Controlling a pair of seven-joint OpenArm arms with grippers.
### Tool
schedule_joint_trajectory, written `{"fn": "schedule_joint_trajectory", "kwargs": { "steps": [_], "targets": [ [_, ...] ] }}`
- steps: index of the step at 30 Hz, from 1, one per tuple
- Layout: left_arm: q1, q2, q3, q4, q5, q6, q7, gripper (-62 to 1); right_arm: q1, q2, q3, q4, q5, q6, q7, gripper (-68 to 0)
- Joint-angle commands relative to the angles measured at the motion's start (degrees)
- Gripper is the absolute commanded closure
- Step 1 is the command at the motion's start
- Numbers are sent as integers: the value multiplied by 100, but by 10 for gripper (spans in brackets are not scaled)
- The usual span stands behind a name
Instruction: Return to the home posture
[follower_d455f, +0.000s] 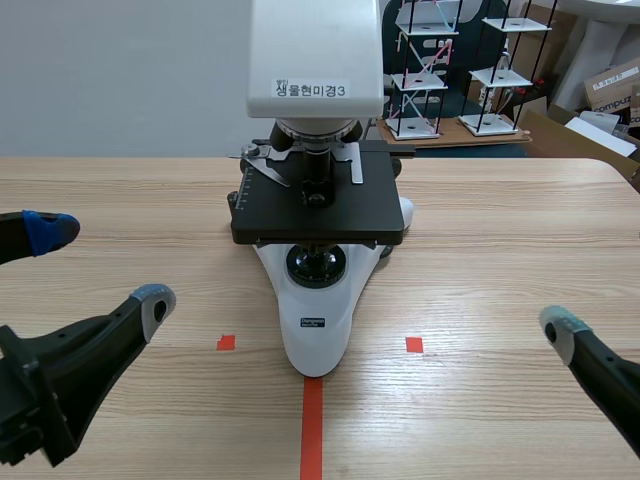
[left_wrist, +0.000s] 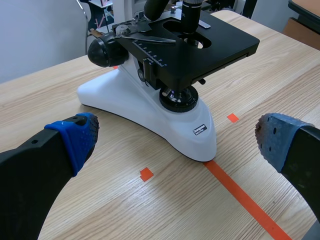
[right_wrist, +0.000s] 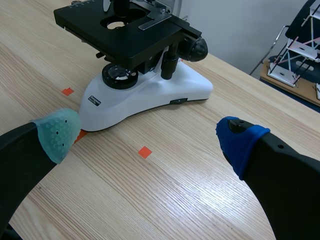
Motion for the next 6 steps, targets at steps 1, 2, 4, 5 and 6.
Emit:
{"fn": "schedule_joint_trajectory", "kwargs": {
  "steps": [1, 2, 4, 5, 6],
  "targets": [
    [-17, 15, 4, 76, -52, -4, -103, -623, 66, 26, 42, 37, 85, -22, 81, -595],
    [-17, 15, 4, 76, -52, -4, -103, -623, 66, 26, 42, 37, 83, -22, 81, -595],
    [-17, 15, 4, 76, -52, -4, -103, -623, 66, 26, 42, 37, 83, -22, 81, -595],
    [-17, 15, 4, 76, -52, -4, -103, -623, 66, 26, 42, 37, 83, -22, 81, -595],
    [-17, 15, 4, 76, -52, -4, -103, -623, 66, 26, 42, 37, 83, -22, 81, -595]
  ]
}}
